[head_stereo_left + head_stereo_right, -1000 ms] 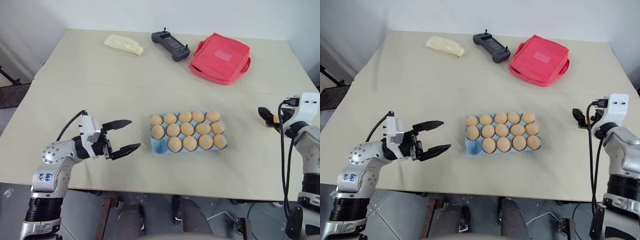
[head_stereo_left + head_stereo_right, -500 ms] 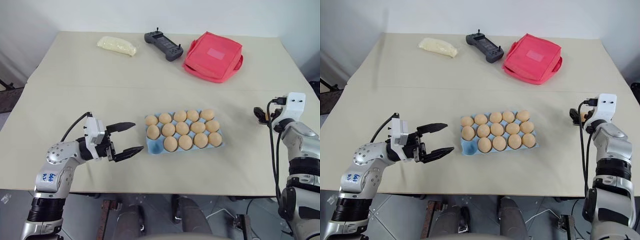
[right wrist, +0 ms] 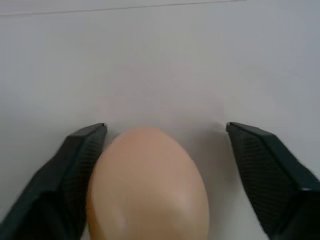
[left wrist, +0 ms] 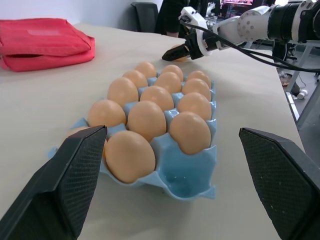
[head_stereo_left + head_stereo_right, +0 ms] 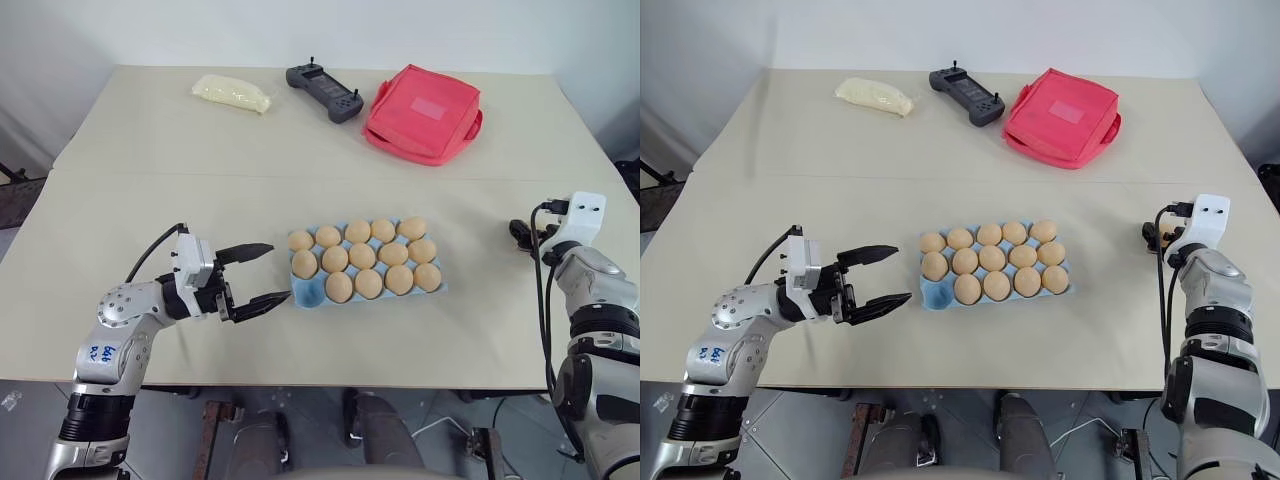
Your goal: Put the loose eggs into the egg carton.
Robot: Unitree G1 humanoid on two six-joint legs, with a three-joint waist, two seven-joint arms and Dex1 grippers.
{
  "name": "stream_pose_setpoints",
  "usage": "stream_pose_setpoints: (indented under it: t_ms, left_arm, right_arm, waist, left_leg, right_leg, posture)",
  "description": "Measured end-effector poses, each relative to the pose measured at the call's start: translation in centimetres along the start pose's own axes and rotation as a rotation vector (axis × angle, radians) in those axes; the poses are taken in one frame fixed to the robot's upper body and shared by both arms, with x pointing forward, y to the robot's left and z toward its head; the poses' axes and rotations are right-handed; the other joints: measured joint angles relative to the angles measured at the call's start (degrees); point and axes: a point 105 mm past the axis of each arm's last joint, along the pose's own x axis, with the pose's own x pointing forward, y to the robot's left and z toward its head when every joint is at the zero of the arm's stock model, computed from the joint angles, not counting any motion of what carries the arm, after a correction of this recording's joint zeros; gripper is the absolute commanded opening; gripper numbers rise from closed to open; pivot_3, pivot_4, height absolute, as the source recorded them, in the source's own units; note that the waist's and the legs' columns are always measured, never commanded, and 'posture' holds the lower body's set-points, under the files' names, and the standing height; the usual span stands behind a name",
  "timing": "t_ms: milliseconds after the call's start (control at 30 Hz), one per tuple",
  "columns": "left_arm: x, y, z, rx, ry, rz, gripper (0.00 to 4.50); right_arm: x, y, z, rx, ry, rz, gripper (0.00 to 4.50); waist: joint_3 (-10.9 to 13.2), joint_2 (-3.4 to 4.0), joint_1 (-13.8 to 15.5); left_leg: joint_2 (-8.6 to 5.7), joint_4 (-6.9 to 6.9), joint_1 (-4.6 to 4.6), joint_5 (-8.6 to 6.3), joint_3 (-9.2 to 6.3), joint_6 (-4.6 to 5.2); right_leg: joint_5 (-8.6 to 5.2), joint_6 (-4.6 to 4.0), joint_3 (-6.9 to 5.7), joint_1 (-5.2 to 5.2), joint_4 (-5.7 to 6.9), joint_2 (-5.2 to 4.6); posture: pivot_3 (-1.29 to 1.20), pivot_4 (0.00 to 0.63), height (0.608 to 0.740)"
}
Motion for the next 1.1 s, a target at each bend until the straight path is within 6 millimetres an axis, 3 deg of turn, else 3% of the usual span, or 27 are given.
stream_pose_setpoints:
  t_ms: [67,133,333,433,567,800,933,1100]
  left_arm:
    - [0.0,0.0,0.1,0.003,-0.002,-0.001,4.5]
    - [0.0,0.1,0.1,0.004,-0.002,-0.001,4.5]
    - [-0.4,0.1,-0.2,-0.002,0.011,0.01,4.5]
    - [-0.4,0.1,-0.2,-0.001,0.012,0.008,4.5]
    - [-0.3,0.2,-0.1,-0.002,0.011,0.006,4.5]
    - [-0.3,0.7,-0.3,0.0,0.016,0.003,4.5]
    - [-0.8,1.1,-0.9,-0.01,0.04,0.015,4.5]
    - [-1.1,1.1,-0.9,0.001,0.057,0.016,4.5]
  right_arm:
    - [0.1,0.4,0.0,0.002,-0.002,0.012,2.11]
    - [0.1,0.6,0.1,0.0,-0.004,0.022,1.65]
    - [-1.1,2.5,2.4,-0.045,-0.066,0.124,1.58]
    - [-2.8,5.2,5.1,-0.077,-0.131,0.238,1.56]
    - [-6.1,10.4,7.3,-0.148,-0.18,0.455,1.56]
    - [-12.3,18.7,6.1,-0.263,-0.125,0.838,1.56]
    - [-14.7,21.5,4.3,-0.327,-0.064,0.991,1.56]
    - [-15.4,23.5,2.0,-0.397,0.013,1.066,1.56]
  waist:
    - [0.0,0.0,-0.21]
    - [0.0,0.0,-0.34]
    - [0.04,0.07,-0.64]
    - [0.05,0.08,-0.85]
    - [0.05,0.08,-0.69]
    - [0.05,0.07,-0.44]
    - [0.05,0.07,-0.38]
    - [0.05,0.07,-0.29]
  left_leg:
    - [0.0,0.0,0.0,0.01,0.01,-0.01]
    - [0.0,0.0,0.0,0.01,0.01,-0.01]
    - [0.14,-0.06,-0.01,0.0,0.01,-0.01]
    - [0.28,-0.08,0.02,-0.07,0.05,0.07]
    - [0.37,-0.09,0.07,-0.1,-0.03,0.09]
    - [0.37,-0.11,-0.05,-0.16,-0.05,0.17]
    - [0.36,-0.11,-0.1,-0.23,-0.05,0.24]
    - [0.35,-0.11,-0.16,-0.25,-0.07,0.25]
  right_leg:
    - [0.0,0.0,0.02,0.0,0.0,0.0]
    - [0.0,0.01,0.03,0.0,0.0,-0.02]
    - [0.0,0.01,0.07,-0.04,0.0,-0.04]
    - [0.0,0.01,0.08,-0.07,0.05,-0.01]
    - [-0.05,-0.09,0.0,-0.07,0.12,0.01]
    - [-0.07,-0.11,-0.12,-0.12,0.01,-0.01]
    - [-0.06,-0.11,-0.16,-0.12,-0.1,-0.02]
    - [-0.06,-0.11,-0.21,-0.15,-0.17,-0.03]
  posture:
    - [0.0,0.15,0.74]
    - [0.0,0.15,0.74]
    - [0.0,0.15,0.74]
    - [0.0,0.15,0.74]
    - [0.0,0.15,0.74]
    - [0.0,0.15,0.74]
    - [0.0,0.15,0.74]
    - [0.0,0.15,0.74]
